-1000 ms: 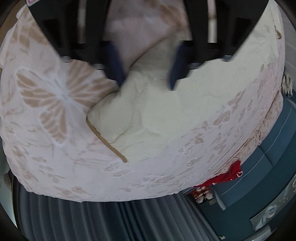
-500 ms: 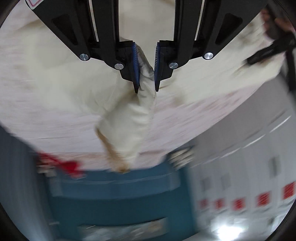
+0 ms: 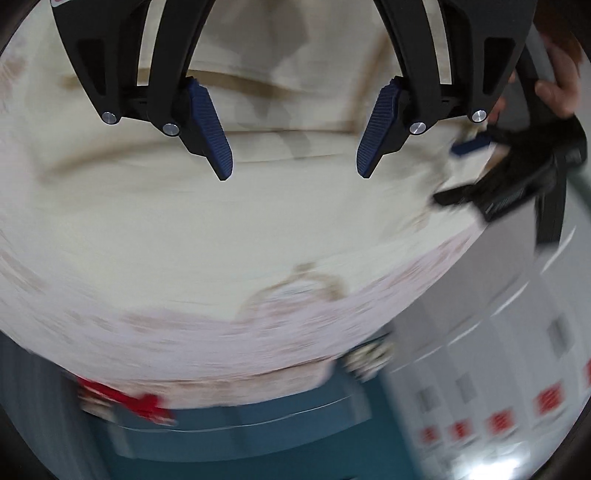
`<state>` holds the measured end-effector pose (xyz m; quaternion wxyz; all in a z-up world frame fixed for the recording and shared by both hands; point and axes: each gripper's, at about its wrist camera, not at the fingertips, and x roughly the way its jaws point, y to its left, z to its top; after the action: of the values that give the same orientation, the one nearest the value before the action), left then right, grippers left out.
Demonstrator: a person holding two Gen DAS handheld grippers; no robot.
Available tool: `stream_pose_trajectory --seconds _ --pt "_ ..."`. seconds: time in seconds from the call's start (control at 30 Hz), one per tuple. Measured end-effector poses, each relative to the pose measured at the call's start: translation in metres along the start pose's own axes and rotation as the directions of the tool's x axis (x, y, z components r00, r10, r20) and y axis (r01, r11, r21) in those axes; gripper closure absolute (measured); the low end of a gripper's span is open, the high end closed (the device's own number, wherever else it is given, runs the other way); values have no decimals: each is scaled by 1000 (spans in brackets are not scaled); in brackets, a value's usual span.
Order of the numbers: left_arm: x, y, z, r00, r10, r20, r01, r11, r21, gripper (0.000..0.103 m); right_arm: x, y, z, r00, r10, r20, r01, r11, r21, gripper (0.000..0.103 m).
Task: Fold large clothes
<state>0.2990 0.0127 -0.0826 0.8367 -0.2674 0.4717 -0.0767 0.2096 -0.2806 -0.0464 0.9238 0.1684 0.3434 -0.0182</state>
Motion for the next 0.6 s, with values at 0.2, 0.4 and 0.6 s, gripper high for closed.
stream_pose_trajectory --seconds 0.2,0.4,0.6 --pt "16 -24 -3 999 -18 -36 21 997 72 43 -8 -92 6 994 -105 28 92 952 293 34" --pt "16 -30 2 1000 -17 -19 19 995 101 95 -3 -144 0 997 -74 38 45 864 501 39" --pt "-19 -28 26 990 9 139 -27 991 127 98 2 -137 27 993 -91 77 47 890 454 87"
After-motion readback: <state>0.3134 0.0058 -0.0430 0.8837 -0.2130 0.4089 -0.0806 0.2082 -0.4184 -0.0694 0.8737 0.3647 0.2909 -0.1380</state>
